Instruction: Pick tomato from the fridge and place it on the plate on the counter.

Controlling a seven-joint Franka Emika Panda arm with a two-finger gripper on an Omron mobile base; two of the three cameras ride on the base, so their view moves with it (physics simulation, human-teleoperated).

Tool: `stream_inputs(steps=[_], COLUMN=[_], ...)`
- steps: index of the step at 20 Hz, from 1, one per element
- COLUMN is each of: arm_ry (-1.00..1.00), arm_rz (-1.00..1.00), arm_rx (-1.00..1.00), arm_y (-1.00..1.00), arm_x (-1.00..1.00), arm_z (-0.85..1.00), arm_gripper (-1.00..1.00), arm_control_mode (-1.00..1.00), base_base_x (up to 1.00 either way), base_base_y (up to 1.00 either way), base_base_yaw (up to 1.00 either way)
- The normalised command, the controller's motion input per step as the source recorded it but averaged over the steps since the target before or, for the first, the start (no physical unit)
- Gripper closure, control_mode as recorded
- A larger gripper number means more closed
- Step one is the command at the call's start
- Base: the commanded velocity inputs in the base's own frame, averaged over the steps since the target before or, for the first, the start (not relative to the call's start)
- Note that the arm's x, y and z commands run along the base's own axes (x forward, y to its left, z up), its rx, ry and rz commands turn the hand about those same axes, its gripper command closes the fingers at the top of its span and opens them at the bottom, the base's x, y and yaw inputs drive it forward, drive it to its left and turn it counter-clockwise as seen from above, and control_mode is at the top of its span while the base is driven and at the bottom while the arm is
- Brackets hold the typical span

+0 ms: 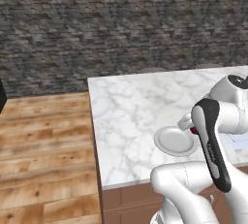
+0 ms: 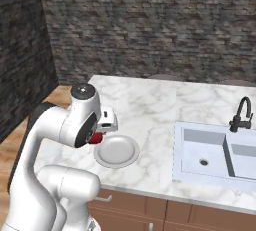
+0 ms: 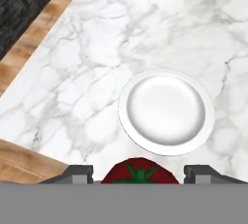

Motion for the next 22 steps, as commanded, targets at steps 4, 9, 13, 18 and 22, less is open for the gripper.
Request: stream_inputs(steps=[4, 9, 13, 18, 22], arm_ry=[0.00, 0.00, 0.00, 0.00, 0.00], arm_rz=[0.12, 0.15, 0.23, 0.21, 0.22], arm_rx=[0.00, 0.00, 0.00, 0.00, 0.00], arm_y=[-0.34, -0.20, 0.00, 0.00, 0.00], arm_x=[0.24, 0.35, 0.44, 0.37, 0.53], arm_z=[-0.48, -0.47, -0.42, -0.32, -0.45], arm_gripper=[1.00, 1.00, 1.00, 1.00, 1.00], arm_control_mode=[-1.00, -1.00, -1.00, -1.00, -1.00], base_base_x=[0.00, 0.00, 0.00, 0.00, 0.00], base_base_y=[0.00, 0.00, 0.00, 0.00, 0.00], base_base_yaw=[0.00, 0.00, 0.00, 0.00, 0.00])
